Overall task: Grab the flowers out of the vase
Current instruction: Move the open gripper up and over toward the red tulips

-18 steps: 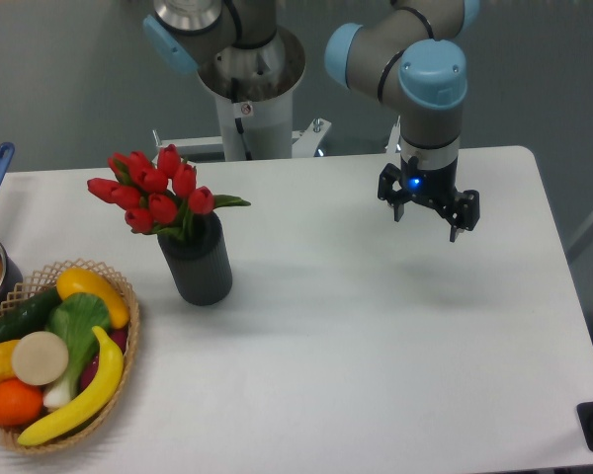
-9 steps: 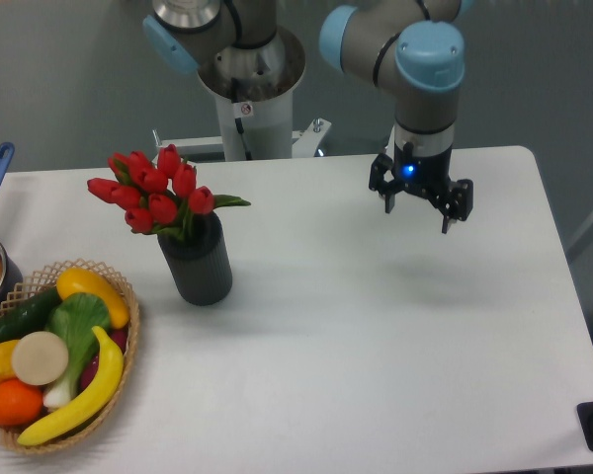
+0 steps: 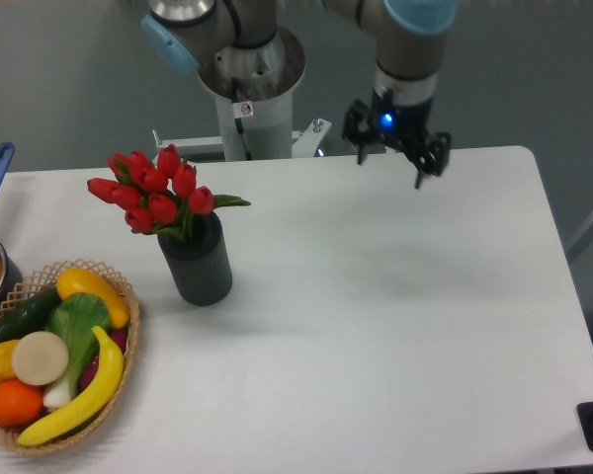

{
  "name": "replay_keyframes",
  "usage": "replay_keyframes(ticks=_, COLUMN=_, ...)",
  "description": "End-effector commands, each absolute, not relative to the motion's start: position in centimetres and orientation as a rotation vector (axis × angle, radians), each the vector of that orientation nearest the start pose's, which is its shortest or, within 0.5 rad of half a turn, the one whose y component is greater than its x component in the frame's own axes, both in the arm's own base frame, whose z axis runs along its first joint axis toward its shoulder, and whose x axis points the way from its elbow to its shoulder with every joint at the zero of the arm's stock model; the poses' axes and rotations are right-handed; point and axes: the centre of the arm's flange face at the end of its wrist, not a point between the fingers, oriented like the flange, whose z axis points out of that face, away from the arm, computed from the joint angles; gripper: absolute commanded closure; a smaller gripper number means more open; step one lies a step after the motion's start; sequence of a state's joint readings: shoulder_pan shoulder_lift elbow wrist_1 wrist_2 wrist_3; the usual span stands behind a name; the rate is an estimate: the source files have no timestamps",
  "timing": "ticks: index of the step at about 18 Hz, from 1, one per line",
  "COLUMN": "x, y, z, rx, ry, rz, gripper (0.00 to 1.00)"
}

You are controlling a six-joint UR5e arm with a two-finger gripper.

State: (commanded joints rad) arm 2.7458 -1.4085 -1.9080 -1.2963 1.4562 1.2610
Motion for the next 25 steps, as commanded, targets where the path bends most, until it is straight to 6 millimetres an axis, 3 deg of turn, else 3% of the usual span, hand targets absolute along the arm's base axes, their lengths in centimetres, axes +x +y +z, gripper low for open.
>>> replay_keyframes(ticks=3, x=-31.7, y=29.8, z=42.2, rx=-2.834, ry=0.078, rz=0.047, gripper=0.00)
replay_keyframes(ticks=8, x=-30.8, y=31.5, z=41.8, rx=-2.603, ry=0.083, rz=-0.029, gripper=0.00)
replay_keyframes(ticks=15, x=-27.2, y=31.4, z=39.5, rx=-2.429, ry=0.085, rz=-0.129, gripper=0.00)
replay_keyframes(ticks=20, x=-25.9, y=32.8, z=39.5, rx=-2.237, ry=0.103, rz=-0.232, gripper=0.00)
replay_keyframes(ticks=25, x=-24.8, y=32.7, z=37.5, rx=-2.155, ry=0.082, rz=-0.310, gripper=0.00)
